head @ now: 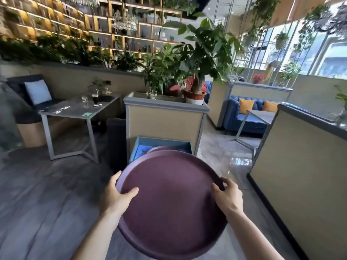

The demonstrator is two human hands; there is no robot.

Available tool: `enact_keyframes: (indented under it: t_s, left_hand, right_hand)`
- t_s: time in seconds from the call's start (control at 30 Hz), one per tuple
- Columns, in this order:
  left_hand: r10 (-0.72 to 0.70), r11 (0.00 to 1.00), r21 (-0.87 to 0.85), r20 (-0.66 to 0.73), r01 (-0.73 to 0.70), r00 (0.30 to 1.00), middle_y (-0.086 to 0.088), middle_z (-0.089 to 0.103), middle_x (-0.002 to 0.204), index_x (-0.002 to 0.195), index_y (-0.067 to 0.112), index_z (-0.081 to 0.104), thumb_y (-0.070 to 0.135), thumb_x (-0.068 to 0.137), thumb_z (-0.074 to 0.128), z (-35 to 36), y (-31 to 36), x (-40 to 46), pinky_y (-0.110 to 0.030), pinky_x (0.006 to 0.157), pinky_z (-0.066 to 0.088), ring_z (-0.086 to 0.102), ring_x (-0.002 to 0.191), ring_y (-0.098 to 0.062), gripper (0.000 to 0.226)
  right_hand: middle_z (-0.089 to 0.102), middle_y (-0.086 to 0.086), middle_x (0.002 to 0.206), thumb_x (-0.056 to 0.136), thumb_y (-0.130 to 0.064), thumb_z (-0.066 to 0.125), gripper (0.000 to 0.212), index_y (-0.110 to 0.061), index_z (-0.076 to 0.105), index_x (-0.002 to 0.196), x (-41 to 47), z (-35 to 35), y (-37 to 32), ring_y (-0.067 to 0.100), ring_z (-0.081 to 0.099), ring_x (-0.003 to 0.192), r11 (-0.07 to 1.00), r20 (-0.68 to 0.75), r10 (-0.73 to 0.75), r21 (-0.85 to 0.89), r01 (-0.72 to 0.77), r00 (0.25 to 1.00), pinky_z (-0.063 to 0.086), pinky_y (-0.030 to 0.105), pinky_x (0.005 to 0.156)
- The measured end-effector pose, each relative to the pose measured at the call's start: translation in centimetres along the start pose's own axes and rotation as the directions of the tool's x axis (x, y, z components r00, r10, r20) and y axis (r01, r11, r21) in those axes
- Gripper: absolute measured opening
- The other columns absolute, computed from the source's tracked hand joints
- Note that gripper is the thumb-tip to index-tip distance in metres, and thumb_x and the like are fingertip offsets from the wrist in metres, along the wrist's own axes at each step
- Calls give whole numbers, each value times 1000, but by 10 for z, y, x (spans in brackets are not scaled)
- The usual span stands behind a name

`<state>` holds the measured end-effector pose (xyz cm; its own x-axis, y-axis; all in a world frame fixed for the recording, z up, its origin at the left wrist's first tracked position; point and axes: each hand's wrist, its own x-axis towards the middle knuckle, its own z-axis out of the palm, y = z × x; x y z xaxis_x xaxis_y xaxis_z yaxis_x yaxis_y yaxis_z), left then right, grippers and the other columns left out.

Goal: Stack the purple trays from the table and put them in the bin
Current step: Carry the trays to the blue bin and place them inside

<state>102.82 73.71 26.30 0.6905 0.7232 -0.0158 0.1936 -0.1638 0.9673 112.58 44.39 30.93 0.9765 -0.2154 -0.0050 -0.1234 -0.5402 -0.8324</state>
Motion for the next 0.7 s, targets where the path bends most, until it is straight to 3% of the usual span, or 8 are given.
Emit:
enact_keyframes:
  t_s: [0.13, 0.3, 0.43, 0.53, 0.63, 0.7]
  left_hand:
    - [-20, 997, 77, 15, 19, 1000, 11, 56, 136, 136, 49, 43, 41, 65, 84, 19, 0, 90, -35, 78, 42, 56, 101, -20, 82]
    - [-41, 987, 155, 34, 35, 999, 13, 59, 132, 131, 54, 42, 46, 61, 84, 42, -9, 167, -38, 80, 46, 62, 106, -24, 82]
    - [-68, 982, 181, 79, 53, 995, 9, 56, 137, 134, 50, 40, 44, 62, 85, 63, -21, 208, -44, 91, 49, 61, 112, -27, 85]
    - [-126, 969, 224, 91, 103, 988, 2, 55, 137, 139, 39, 38, 47, 62, 85, 88, -35, 242, -43, 89, 48, 60, 113, -30, 91]
    - [-206, 950, 257, 92, 176, 974, -4, 64, 118, 126, 21, 48, 48, 60, 86, 116, -45, 280, -42, 87, 51, 63, 102, -32, 80]
    - [-240, 941, 270, 100, 206, 966, -3, 67, 105, 110, 22, 53, 45, 58, 86, 138, -51, 309, -44, 85, 54, 65, 91, -30, 66]
  right_hand:
    - [66, 7, 128, 82, -34, 69, 52, -19, 59, 130, 59, 57, -31, 31, 59, 119, 999, -1, 31, -20, -31, 1000, 43, 39, 102]
    - [67, 8, 125, 82, -32, 69, 46, -19, 62, 126, 113, 108, -45, 31, 60, 117, 995, -15, 79, -61, -80, 997, 44, 39, 100]
    - [70, 6, 121, 82, -32, 69, 42, -20, 63, 122, 149, 137, -46, 30, 61, 115, 990, -8, 106, -94, -107, 994, 45, 41, 101]
    - [72, 6, 118, 81, -31, 69, 40, -20, 65, 119, 185, 164, -38, 30, 62, 114, 986, -4, 129, -109, -129, 992, 44, 40, 101]
    - [73, 6, 114, 81, -31, 67, 39, -20, 64, 119, 226, 190, -32, 31, 63, 110, 981, 3, 152, -121, -150, 988, 46, 37, 95]
    - [73, 6, 111, 81, -31, 66, 39, -21, 64, 118, 258, 208, -28, 32, 64, 108, 977, 18, 159, -150, -154, 987, 47, 37, 90]
